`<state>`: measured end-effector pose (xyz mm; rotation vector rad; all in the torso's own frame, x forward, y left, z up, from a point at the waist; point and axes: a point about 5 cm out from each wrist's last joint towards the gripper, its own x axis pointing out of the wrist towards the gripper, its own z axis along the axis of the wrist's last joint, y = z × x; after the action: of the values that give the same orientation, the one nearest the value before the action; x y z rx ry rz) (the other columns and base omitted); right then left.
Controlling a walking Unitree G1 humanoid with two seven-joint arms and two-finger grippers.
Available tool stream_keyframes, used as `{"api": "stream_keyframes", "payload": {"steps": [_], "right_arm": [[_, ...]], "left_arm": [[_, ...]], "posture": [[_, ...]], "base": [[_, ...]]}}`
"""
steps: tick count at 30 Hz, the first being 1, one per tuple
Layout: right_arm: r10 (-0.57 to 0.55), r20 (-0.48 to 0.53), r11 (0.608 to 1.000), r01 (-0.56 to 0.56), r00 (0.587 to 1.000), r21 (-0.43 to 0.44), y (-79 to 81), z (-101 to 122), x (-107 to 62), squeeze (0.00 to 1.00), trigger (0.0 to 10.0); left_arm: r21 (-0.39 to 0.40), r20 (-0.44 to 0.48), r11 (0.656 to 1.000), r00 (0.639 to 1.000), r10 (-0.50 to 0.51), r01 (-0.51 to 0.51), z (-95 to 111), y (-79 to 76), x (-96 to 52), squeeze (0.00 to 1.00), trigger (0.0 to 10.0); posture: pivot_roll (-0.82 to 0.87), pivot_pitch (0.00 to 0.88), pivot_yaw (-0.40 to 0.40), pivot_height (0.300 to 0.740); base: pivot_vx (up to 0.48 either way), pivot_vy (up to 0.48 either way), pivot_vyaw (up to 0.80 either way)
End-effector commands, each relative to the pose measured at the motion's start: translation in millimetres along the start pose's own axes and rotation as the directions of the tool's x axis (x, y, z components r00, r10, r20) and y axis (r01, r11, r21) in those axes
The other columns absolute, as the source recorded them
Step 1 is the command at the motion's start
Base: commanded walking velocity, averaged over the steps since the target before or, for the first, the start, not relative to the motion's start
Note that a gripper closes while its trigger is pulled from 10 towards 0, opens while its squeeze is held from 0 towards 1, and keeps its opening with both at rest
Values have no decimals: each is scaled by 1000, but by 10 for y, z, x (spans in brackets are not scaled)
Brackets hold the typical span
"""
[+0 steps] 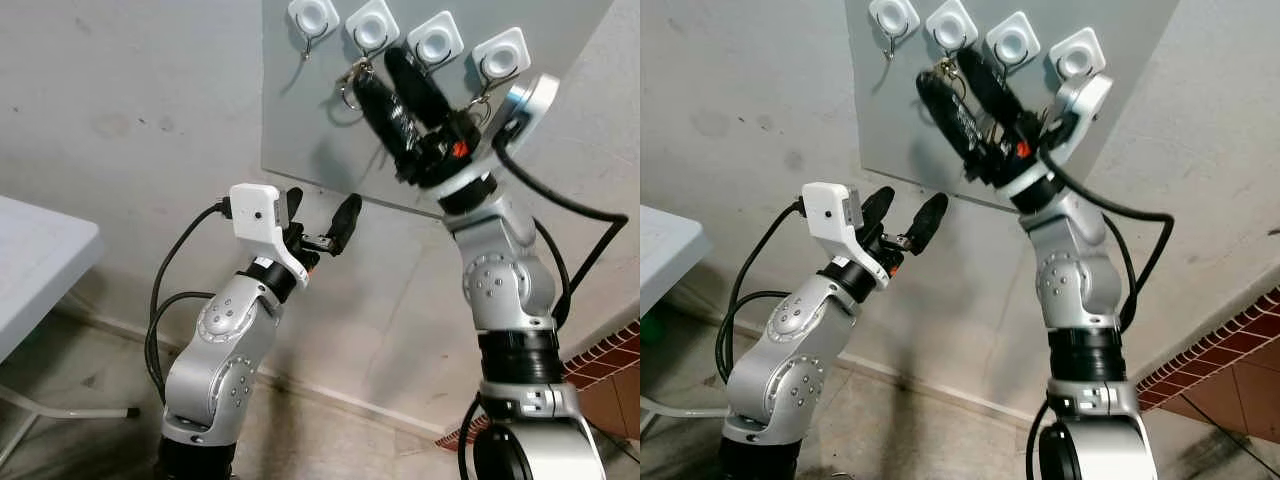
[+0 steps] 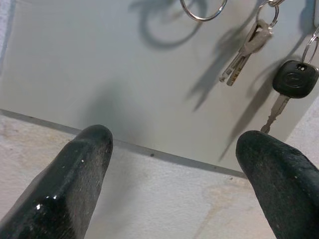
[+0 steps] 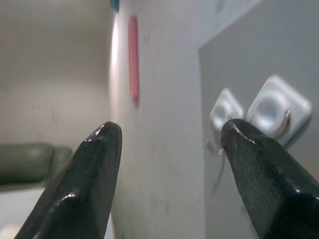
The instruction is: Hang keys on a hook
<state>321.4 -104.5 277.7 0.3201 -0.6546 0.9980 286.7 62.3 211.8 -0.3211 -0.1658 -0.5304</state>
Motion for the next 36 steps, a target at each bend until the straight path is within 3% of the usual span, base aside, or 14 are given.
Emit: {"api": "stream_keyframes", "payload": {"steps": [1,9,18,19,21,23,25,27,28,30,31,33,34,36], "right_arm": [[12,-26,1000,-12,1000,-9,38,-4,-35,0,10000],[-47,-107,999,48,993,7,84,-166,-225,0,10000],[-248,-220,967,254,944,0,141,-496,-662,0,10000],[-292,-240,954,300,926,-3,140,-555,-754,0,10000],[-399,-286,913,405,871,-41,122,-668,-938,0,10000],[-479,-301,873,484,824,-63,103,-746,-1076,0,10000],[-554,-325,825,559,767,-87,97,-846,-1235,0,10000],[-590,-366,798,588,719,-132,111,-944,-1377,0,10000],[-631,-398,767,612,666,-192,120,-1032,-1524,0,10000],[-661,-439,735,645,609,-212,126,-1134,-1681,0,10000],[-694,-478,694,676,538,-247,138,-1237,-1862,0,10000],[-717,-510,661,697,475,-280,153,-1317,-2005,0,10000],[-715,-551,654,689,430,-311,187,-1397,-2122,0,10000],[-707,-588,654,679,392,-334,221,-1458,-2218,0,10000]], "left_arm": [[9,-11,1000,1000,-4,4,-27,-13,9,0,10000],[50,-38,998,999,31,-29,-97,42,11,0,10000],[114,-103,983,983,154,-142,-374,365,-91,0,10000],[78,-126,981,974,189,-180,-446,438,-115,0,10000],[147,-156,967,961,229,-207,-590,557,-176,0,10000],[114,-200,966,947,252,-233,-718,630,-215,0,10000],[135,-212,961,940,266,-241,-837,707,-262,0,10000],[159,-254,955,925,284,-250,-971,767,-300,0,10000],[176,-274,952,917,290,-248,-1078,807,-334,0,10000],[223,-306,944,901,306,-245,-1194,850,-378,0,10000],[237,-342,944,890,303,-230,-1327,873,-426,0,10000],[252,-383,942,870,309,-223,-1448,894,-484,0,10000],[250,-407,939,854,324,-237,-1522,912,-522,0,10000],[219,-426,943,844,324,-252,-1577,915,-551,0,10000]], "posture": [[14,63,-99,714],[16,56,-96,714],[12,67,-93,714],[8,69,-91,714],[3,70,-87,714],[-7,71,-82,714],[-14,70,-76,714],[-18,70,-71,714],[-18,70,-71,714],[-21,70,-59,714],[-22,71,-53,714],[-24,70,-49,714],[-26,70,-47,714],[-26,69,-45,714]], "base": [[0,0,0],[0,0,0],[0,0,0],[0,0,0],[0,0,0],[0,0,0],[0,0,0],[0,0,0],[0,0,0],[0,0,0],[0,0,0],[0,0,0],[0,0,0],[0,0,0]]}}
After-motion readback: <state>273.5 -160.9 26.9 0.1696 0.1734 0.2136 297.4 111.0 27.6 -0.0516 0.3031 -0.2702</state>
